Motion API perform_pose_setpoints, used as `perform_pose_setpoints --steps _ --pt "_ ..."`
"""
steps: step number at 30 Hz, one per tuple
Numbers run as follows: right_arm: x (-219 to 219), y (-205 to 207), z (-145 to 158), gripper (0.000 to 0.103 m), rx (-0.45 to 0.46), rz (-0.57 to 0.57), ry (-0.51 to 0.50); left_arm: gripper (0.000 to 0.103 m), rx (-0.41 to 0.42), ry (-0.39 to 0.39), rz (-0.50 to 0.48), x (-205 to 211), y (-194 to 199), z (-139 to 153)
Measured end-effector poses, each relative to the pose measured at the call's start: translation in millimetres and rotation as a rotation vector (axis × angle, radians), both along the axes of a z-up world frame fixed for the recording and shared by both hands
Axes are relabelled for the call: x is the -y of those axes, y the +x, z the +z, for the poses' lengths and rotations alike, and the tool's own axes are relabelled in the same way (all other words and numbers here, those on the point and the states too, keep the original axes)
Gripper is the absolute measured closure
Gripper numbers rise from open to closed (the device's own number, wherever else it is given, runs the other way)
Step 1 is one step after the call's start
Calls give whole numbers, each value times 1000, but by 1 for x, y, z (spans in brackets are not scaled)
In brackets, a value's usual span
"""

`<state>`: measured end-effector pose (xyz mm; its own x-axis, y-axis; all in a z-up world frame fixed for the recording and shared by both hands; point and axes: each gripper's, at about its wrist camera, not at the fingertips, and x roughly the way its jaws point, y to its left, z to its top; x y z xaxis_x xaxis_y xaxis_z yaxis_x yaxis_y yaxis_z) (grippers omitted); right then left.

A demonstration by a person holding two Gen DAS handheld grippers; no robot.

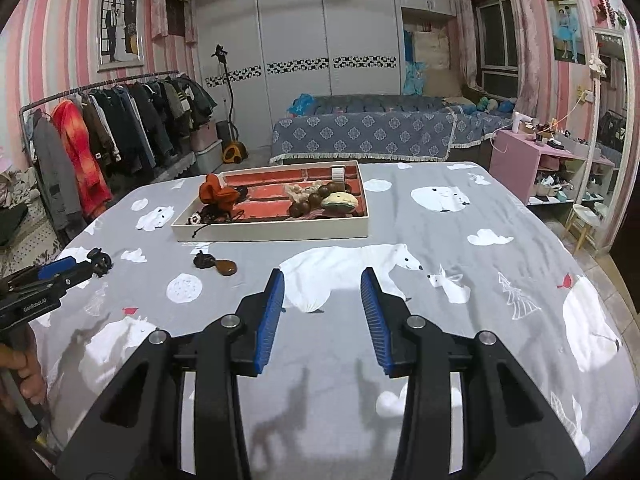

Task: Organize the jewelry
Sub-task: 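Withdraw both grippers toward the black claw clip and cord pendant, then grasp the black claw clip with the left gripper while the right grasps the black cord pendant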

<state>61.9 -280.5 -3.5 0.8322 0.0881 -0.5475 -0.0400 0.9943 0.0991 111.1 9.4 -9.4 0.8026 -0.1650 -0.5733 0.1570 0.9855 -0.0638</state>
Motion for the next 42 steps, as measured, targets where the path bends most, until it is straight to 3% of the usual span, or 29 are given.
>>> perform_pose_setpoints --steps 9,16,24,32,42 --pt "-4 -2 -3 61 -10 -6 -3 46 -27 -10 42 -26 7 -12" --pt "-17 13 -7 55 -27 -5 -8 46 -35 -34 93 -65 23 -16" --pt "-65 40 -19 54 -55 15 -3 47 -62 -30 155 -123 40 -29" --pt "-120 65 -36 53 -104 51 -19 47 -101 -32 144 -155 61 -45" --pt "-157 102 -50 53 -152 74 -40 47 -140 -24 70 -147 103 -61"
